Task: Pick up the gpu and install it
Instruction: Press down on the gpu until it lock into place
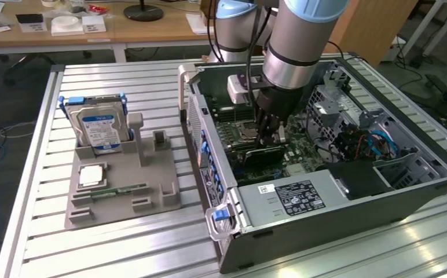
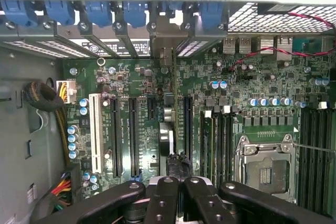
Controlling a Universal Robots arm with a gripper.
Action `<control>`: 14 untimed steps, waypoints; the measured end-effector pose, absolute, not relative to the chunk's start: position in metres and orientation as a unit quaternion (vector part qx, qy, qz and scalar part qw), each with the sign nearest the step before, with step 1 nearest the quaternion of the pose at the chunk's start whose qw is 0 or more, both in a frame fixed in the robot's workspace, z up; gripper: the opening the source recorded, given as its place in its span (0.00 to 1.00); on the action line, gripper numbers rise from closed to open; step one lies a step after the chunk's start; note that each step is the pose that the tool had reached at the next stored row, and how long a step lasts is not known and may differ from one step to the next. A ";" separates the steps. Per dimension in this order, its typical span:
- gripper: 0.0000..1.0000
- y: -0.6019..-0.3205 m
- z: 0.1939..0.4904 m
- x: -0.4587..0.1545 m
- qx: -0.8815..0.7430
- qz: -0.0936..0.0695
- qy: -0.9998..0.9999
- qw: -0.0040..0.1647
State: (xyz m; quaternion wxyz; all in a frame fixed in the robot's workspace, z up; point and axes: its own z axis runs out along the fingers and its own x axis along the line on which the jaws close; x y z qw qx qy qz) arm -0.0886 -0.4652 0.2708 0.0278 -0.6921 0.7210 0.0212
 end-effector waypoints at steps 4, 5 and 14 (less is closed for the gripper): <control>0.11 -0.464 0.270 -0.089 -0.692 0.021 0.721 0.028; 0.11 -0.464 0.269 -0.088 -0.692 0.021 0.721 0.028; 0.11 -0.462 0.267 -0.089 -0.692 0.021 0.721 0.028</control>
